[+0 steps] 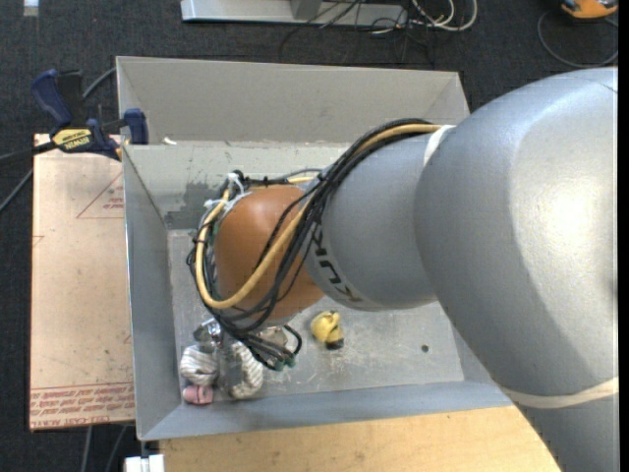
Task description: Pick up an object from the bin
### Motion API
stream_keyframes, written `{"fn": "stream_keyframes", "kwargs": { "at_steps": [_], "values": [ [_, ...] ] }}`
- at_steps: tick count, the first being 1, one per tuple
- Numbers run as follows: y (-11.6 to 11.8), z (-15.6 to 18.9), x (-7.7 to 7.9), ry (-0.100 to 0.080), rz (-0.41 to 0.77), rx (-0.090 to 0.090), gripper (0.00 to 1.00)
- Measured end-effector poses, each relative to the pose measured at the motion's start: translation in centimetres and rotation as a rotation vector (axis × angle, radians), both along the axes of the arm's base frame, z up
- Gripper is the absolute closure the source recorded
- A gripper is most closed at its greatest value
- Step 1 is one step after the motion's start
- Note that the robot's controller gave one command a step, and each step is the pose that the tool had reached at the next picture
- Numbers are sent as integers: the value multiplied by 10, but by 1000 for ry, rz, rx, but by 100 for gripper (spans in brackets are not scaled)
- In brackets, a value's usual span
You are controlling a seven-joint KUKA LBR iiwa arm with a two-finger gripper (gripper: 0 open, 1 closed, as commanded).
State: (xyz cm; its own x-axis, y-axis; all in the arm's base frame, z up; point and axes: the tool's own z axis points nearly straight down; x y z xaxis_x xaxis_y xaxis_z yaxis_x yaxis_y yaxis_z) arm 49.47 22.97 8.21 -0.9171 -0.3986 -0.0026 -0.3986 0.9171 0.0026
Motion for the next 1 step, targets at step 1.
{"fn": "stream_keyframes", "kwargs": {
  "at_steps": [1],
  "values": [
    [10, 101, 2, 2, 20, -1, 100]
  ]
}}
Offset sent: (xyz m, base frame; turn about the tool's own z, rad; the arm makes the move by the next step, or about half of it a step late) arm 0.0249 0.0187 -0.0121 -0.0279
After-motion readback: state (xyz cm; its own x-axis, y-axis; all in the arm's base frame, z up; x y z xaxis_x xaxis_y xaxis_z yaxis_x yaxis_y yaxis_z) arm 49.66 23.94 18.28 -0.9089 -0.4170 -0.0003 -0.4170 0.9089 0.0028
